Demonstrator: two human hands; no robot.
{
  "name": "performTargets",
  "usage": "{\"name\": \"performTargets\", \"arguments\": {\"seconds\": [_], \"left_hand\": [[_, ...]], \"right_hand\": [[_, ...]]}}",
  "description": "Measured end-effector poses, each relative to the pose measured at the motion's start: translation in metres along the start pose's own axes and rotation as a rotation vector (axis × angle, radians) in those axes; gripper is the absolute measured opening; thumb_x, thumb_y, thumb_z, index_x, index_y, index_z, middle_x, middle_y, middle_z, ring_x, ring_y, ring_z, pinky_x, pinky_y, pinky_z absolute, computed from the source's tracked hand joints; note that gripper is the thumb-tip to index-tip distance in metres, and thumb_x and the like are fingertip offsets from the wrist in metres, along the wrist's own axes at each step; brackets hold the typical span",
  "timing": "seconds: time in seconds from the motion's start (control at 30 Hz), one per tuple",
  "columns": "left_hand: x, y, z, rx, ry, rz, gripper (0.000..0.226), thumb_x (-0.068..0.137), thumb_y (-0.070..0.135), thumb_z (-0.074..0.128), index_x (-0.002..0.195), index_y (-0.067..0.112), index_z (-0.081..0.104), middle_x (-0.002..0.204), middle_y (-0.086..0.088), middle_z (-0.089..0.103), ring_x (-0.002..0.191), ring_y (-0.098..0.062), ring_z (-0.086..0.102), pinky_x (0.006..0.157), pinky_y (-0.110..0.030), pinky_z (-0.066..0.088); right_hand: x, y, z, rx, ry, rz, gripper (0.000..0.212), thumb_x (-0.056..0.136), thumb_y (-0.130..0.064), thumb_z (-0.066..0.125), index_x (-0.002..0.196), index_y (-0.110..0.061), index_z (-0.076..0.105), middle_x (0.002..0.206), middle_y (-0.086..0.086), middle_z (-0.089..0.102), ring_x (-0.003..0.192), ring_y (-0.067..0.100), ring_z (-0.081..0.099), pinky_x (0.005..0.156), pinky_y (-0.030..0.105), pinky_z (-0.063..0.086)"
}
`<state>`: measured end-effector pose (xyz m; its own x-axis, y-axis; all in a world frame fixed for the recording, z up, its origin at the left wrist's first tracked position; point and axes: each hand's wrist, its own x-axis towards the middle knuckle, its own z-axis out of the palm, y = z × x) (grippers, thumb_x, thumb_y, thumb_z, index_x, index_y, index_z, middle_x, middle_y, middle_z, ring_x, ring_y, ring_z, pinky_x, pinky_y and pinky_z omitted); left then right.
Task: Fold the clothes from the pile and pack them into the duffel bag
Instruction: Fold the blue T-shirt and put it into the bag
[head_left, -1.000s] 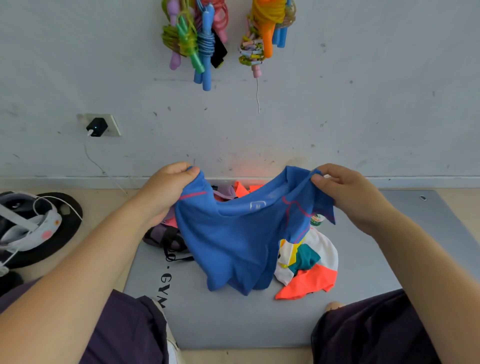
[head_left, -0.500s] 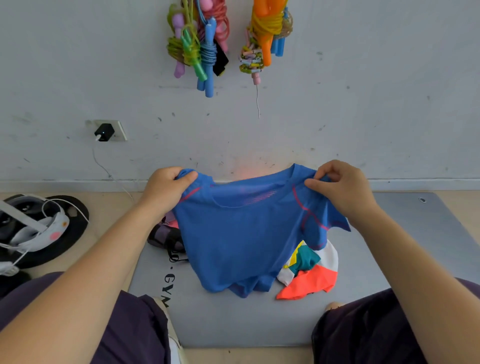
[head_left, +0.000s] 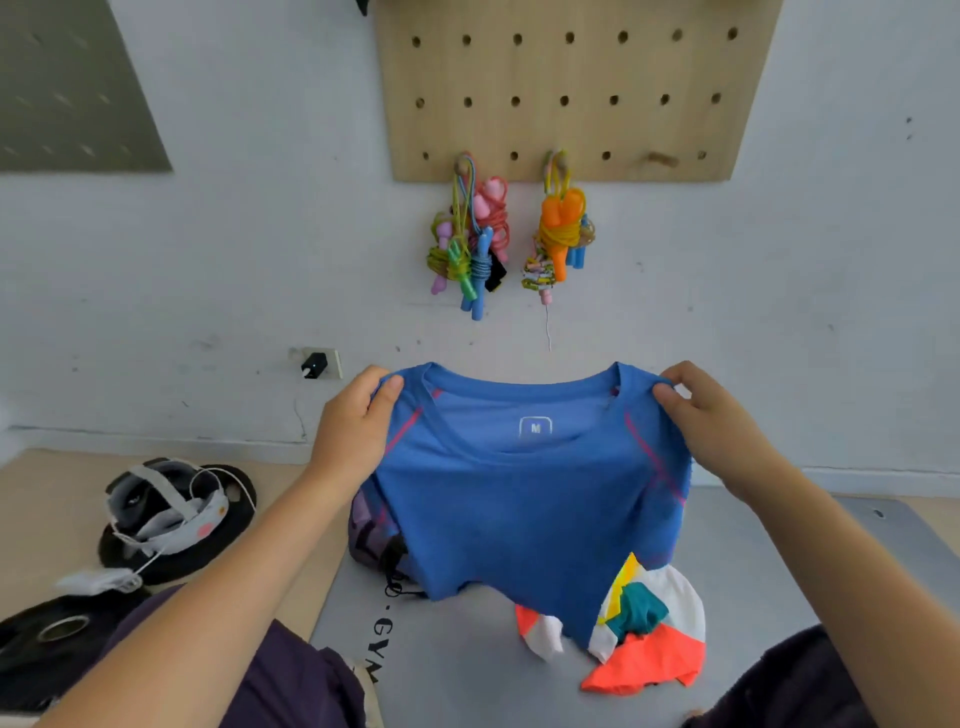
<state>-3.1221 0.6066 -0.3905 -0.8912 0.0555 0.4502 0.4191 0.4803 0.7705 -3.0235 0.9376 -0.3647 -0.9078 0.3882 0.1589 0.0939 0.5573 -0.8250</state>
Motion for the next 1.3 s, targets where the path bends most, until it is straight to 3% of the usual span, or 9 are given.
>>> {"name": "performTargets", "arguments": {"seconds": [0.3, 0.5, 0.67, 0.8, 0.87, 1.03, 1.17, 1.23, 1.3], "left_hand": [[-0.005, 0.079, -0.063, -0.001, 0.165, 0.193, 0.035, 0.101, 0.028, 0.049, 0.077, 0.002, 0.049, 0.061, 0.000, 0.039, 0.055, -0.008, 0.033, 0.053, -0.023, 0.028], [0.030, 0.079, -0.047, 0.024, 0.191, 0.220, 0.035, 0.101, 0.033, 0.048, 0.074, 0.010, 0.048, 0.059, 0.001, 0.043, 0.055, -0.009, 0.037, 0.054, -0.027, 0.031], [0.039, -0.034, 0.040, 0.272, -0.162, -0.052, 0.034, 0.100, 0.036, 0.046, 0.083, 0.008, 0.057, 0.070, -0.007, 0.058, 0.070, -0.026, 0.056, 0.064, -0.039, 0.043], [-0.020, -0.172, 0.133, 0.414, -0.480, -0.318, 0.030, 0.100, 0.034, 0.049, 0.079, 0.012, 0.053, 0.083, -0.010, 0.064, 0.086, -0.033, 0.060, 0.069, -0.038, 0.041], [-0.062, -0.229, 0.167, 0.415, -0.553, -0.414, 0.032, 0.099, 0.031, 0.050, 0.070, 0.019, 0.047, 0.084, -0.013, 0.064, 0.088, -0.035, 0.061, 0.070, -0.038, 0.041], [-0.112, -0.312, 0.218, 0.434, -0.608, -0.516, 0.030, 0.099, 0.031, 0.049, 0.072, 0.020, 0.043, 0.086, -0.020, 0.065, 0.085, -0.038, 0.060, 0.074, -0.042, 0.048], [-0.102, -0.341, 0.246, 0.471, -0.574, -0.526, 0.029, 0.100, 0.038, 0.045, 0.079, 0.018, 0.049, 0.085, -0.013, 0.063, 0.082, -0.035, 0.058, 0.065, -0.038, 0.039], [-0.096, -0.349, 0.258, 0.415, -0.530, -0.511, 0.028, 0.101, 0.035, 0.044, 0.091, 0.015, 0.060, 0.092, -0.011, 0.066, 0.088, -0.033, 0.059, 0.069, -0.037, 0.041], [-0.098, -0.354, 0.265, 0.342, -0.499, -0.491, 0.026, 0.101, 0.030, 0.048, 0.113, 0.013, 0.063, 0.106, -0.008, 0.066, 0.100, -0.027, 0.059, 0.082, -0.037, 0.044]], "right_hand": [[-0.036, -0.076, -0.051, 0.096, 0.054, -0.102, 0.023, 0.096, -0.033, 0.052, 0.079, -0.024, 0.064, 0.083, -0.005, 0.066, 0.073, 0.012, 0.059, 0.064, 0.028, 0.043], [0.002, -0.075, -0.058, 0.053, 0.153, -0.141, 0.018, 0.094, -0.037, 0.052, 0.082, -0.027, 0.061, 0.086, -0.010, 0.062, 0.079, 0.008, 0.058, 0.065, 0.028, 0.042], [0.052, 0.030, 0.018, -0.206, 0.006, 0.021, 0.015, 0.096, -0.029, 0.052, 0.094, -0.016, 0.060, 0.093, 0.000, 0.060, 0.084, 0.020, 0.053, 0.068, 0.028, 0.035], [0.056, 0.172, 0.119, -0.341, -0.201, 0.243, 0.021, 0.096, -0.023, 0.054, 0.103, -0.006, 0.064, 0.109, 0.018, 0.065, 0.101, 0.033, 0.057, 0.079, 0.031, 0.038], [0.039, 0.235, 0.161, -0.348, -0.254, 0.336, 0.022, 0.096, -0.023, 0.054, 0.105, -0.006, 0.063, 0.102, 0.017, 0.064, 0.095, 0.032, 0.056, 0.075, 0.028, 0.034], [0.030, 0.333, 0.228, -0.315, -0.332, 0.446, 0.016, 0.097, -0.020, 0.053, 0.096, -0.004, 0.055, 0.082, 0.008, 0.054, 0.087, 0.033, 0.056, 0.064, 0.034, 0.028], [0.048, 0.360, 0.252, -0.307, -0.277, 0.424, 0.013, 0.097, -0.020, 0.053, 0.093, -0.008, 0.054, 0.077, 0.006, 0.054, 0.076, 0.027, 0.051, 0.062, 0.033, 0.029], [0.056, 0.364, 0.258, -0.293, -0.221, 0.402, 0.014, 0.097, -0.021, 0.053, 0.094, -0.007, 0.056, 0.079, 0.006, 0.056, 0.075, 0.027, 0.052, 0.062, 0.033, 0.031], [0.057, 0.364, 0.262, -0.295, -0.156, 0.376, 0.015, 0.096, -0.022, 0.054, 0.093, -0.008, 0.059, 0.081, 0.007, 0.059, 0.079, 0.029, 0.055, 0.065, 0.036, 0.038]]}}
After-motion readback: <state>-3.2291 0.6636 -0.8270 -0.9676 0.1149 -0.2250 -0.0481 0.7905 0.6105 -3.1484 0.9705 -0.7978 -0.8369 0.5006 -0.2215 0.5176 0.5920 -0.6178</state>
